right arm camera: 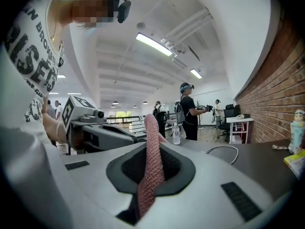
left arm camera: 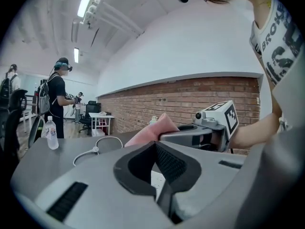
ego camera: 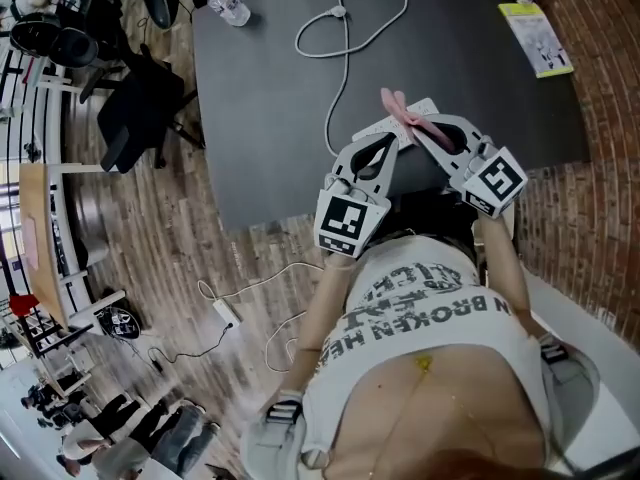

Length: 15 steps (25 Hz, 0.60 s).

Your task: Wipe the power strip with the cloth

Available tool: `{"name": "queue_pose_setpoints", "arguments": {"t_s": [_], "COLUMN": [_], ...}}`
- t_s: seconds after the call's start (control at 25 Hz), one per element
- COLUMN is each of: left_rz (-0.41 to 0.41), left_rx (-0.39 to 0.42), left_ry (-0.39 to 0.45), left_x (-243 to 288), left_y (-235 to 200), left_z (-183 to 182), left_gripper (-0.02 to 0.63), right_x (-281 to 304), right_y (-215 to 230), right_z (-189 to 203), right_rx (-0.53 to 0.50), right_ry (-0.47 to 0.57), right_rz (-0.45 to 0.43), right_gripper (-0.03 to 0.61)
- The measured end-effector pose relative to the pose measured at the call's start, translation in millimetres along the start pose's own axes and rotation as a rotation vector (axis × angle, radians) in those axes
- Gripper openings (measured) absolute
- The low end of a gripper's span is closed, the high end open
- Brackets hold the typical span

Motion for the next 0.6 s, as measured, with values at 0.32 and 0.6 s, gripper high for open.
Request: {"name": "queue_pose_setpoints", "arguments": {"t_s": [0.32,0.6], "left_rz": [0.015,0.017], "left_rx": [0.017,0.019], "left_ry": [0.055,0.068], "left_x": [-5.6,-10.8], "left_y": [5.8,4.5], "left_z": [-21.0,-22.0], "left_gripper": [0.008,0.008], "right_x": [-2.9,-5.6], "right_y": [-3.3,-8.0], "right_z": [-26.8,-31.6], "right_rx": [-0.027,-0.019], "right_ry": [0.07,0.096], "right_rz": [0.016,0.031], "right_gripper": [0.017,0.017]}}
Point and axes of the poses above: the fingertips, and each gripper's own axes: x forward along the fingers, y to its right, z out of its underside, the point moved 7 cm from there along -x, backward along the fingers, and after that the axes turned 12 degrees about -x, right-handed, at the moved point
